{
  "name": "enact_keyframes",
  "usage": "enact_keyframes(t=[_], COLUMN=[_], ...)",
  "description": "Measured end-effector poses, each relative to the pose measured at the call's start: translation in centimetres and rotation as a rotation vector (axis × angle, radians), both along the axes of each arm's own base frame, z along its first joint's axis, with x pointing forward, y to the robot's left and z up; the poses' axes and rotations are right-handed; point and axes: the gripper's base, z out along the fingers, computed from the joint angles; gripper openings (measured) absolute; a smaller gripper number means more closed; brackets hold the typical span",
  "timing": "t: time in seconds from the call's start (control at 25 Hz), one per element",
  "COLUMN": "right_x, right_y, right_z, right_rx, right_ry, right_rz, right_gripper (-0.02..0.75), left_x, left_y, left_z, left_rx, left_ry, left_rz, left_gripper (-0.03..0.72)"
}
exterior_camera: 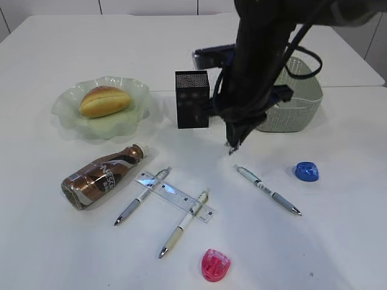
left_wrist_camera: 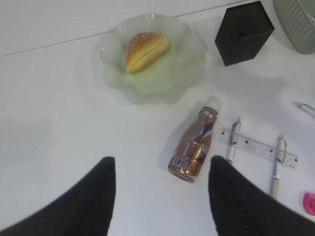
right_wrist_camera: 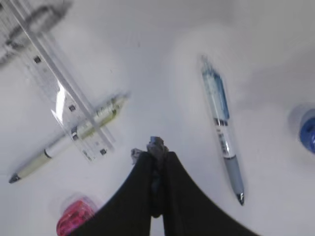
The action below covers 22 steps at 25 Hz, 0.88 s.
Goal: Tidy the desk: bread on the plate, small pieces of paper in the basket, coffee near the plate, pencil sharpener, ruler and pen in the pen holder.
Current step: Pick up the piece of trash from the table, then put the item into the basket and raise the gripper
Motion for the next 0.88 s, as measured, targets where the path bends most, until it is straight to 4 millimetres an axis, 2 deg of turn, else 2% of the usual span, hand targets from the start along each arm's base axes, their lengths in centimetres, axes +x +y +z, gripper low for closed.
enact_keyframes(t=[0.08,0.12,0.28,0.4,0.48,0.52,0.76,0.88], right_x=[1.1,1.3,3.3,4.2,4.3,5.1,6.2,6.9], right_y=[-0.6,-0.7,-3.2,-5.0,-5.2,-7.1,-9.8,-9.9], right_z=[1.9,2.2,5.1,6.4,6.5,7.7,8.3,7.6], right_rx=[0.027,0.031,0.070,0.075,0.074,0.076,0.078,0.066], right_ry=[-0.061,-0.070,-0.164,-0.209,-0.213,-0.252,-0.305,-0.329], right_rz=[-0.023,-0.028,-0.098,-0.142,-0.148,-0.192,-0.255,-0.248], right_gripper=[0.041,0.041,0.040,0.040,0.040,0.040,0.039,0.039], left_x=[0.0,0.0,0.0,0.0,0.0,0.0,0.0,0.0], left_y=[0.0,0.0,0.0,0.0,0.0,0.0,0.0,0.0], left_z=[0.0,0.0,0.0,0.0,0.0,0.0,0.0,0.0], left_rx=[0.000,0.000,0.000,0.000,0.000,0.000,0.000,-0.002], left_ry=[0.000,0.000,0.000,0.000,0.000,0.000,0.000,0.000], left_rz=[0.000,0.000,0.000,0.000,0.000,0.000,0.000,-0.001], left_gripper=[0.416,0.415,0.415,0.413,0.412,0.412,0.410,0.409])
